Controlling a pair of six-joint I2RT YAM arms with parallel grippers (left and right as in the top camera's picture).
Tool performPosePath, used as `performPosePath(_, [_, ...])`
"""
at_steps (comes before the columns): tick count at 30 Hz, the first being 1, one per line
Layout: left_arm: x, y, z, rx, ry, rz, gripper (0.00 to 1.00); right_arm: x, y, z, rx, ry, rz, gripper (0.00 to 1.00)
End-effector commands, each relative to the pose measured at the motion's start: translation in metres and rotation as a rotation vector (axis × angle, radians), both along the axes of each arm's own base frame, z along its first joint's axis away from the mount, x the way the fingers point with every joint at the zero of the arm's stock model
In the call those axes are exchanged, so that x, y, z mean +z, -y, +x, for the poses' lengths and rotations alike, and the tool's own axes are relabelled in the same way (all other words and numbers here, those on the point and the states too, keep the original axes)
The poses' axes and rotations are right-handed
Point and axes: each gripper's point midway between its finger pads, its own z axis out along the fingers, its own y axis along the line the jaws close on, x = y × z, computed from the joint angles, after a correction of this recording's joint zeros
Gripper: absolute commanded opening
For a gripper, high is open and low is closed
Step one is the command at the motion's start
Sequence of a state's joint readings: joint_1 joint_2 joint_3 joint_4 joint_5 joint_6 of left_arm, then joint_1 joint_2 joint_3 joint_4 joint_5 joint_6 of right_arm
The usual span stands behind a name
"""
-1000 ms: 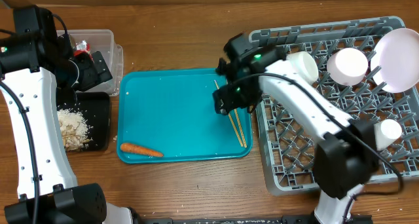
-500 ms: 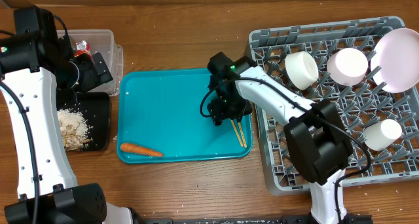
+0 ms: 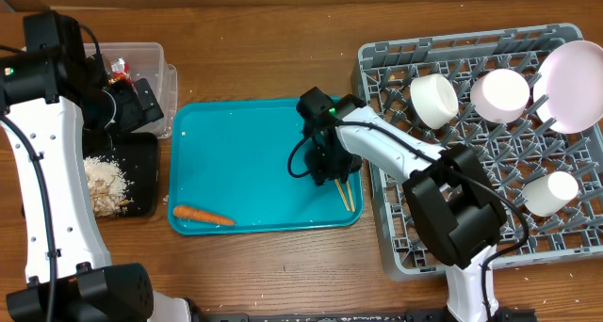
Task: Sort waste into correct bins and load items into the dishwasher
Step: 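Grasp one chopstick on the teal tray with the right gripper, then drop the chopstick into the rack's left edge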
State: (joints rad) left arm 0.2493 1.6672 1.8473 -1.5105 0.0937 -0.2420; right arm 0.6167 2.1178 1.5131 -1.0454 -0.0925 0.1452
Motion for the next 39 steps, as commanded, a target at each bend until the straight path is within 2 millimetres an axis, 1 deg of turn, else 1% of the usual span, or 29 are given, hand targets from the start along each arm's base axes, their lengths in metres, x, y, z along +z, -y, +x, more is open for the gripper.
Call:
performPosePath(1, [-0.004,0.002,0.0,0.013,-0.009,-0.017,0.98,-0.022,0.009,-0.018,-0.045,-0.068,-0.049,0.25])
performPosePath(2, [-0.005,0.002,0.0,0.013,-0.01,-0.017,0.98,-0.022,0.009,-0.018,-0.054,-0.071,-0.048,0.19])
performPosePath(3, [-0.005,0.002,0.0,0.013,-0.01,-0.017,0.98,-0.022,0.009,-0.018,-0.067,-0.072,-0.049,0.17])
performPosePath(5, [-0.005,0.002,0.0,0.013,-0.01,-0.017,0.98,-0.022,0.009,-0.019,-0.091,-0.076,-0.054,0.14])
performPosePath(7, [-0.005,0.002,0.0,0.013,-0.01,-0.017,0.98,-0.02,0.01,-0.02,-0.111,-0.081,-0.057,0.08])
performPosePath(8, [-0.005,0.002,0.0,0.012,-0.01,-0.017,0.98,-0.017,0.009,-0.02,-0.116,-0.08,-0.054,0.05])
performPosePath(10, [-0.005,0.002,-0.001,0.013,-0.013,-0.014,0.98,-0.006,0.007,-0.018,-0.127,-0.071,-0.045,0.04])
performPosePath(12, [-0.005,0.002,0.0,0.013,-0.012,-0.014,0.98,0.014,0.003,-0.012,-0.135,-0.039,-0.018,0.04])
performPosePath(13, [-0.005,0.002,0.0,0.013,-0.011,-0.014,0.98,0.029,0.001,-0.008,-0.135,-0.015,0.001,0.04])
performPosePath(15, [-0.005,0.002,0.0,0.013,-0.009,-0.014,0.98,0.061,-0.002,-0.001,-0.136,0.051,0.045,0.04])
performPosePath(17, [-0.005,0.002,0.0,0.013,-0.008,-0.013,0.98,0.096,0.002,0.006,-0.142,0.137,0.074,0.04])
performPosePath(20, [-0.005,0.002,0.0,0.013,-0.009,-0.013,0.98,0.14,0.022,0.009,-0.168,0.246,0.079,0.04])
performPosePath(22, [-0.005,0.002,0.0,0.013,-0.009,-0.014,0.98,0.158,0.043,0.005,-0.195,0.28,0.048,0.04])
performPosePath(23, [-0.005,0.002,0.0,0.013,-0.009,-0.013,0.98,0.163,0.054,0.002,-0.207,0.283,0.026,0.04])
performPosePath(25, [-0.005,0.002,0.0,0.013,-0.009,-0.014,0.98,0.167,0.074,-0.007,-0.224,0.258,-0.023,0.04])
performPosePath(28, [-0.005,0.002,0.0,0.013,-0.009,-0.013,0.98,0.16,0.09,-0.021,-0.213,0.19,-0.078,0.04])
performPosePath(31, [-0.005,0.002,0.0,0.013,-0.01,-0.013,0.98,0.144,0.101,-0.031,-0.2,0.145,-0.125,0.04])
performPosePath(34, [-0.005,0.002,-0.001,0.013,-0.013,-0.014,0.98,0.122,0.113,-0.04,-0.205,0.109,-0.176,0.04])
performPosePath(37, [-0.005,0.002,-0.001,0.013,-0.015,-0.015,0.98,0.103,0.119,-0.044,-0.216,0.09,-0.191,0.04])
performPosePath(39, [-0.005,0.002,-0.002,0.013,-0.019,-0.016,0.98,0.097,0.123,-0.043,-0.235,0.087,-0.191,0.04])
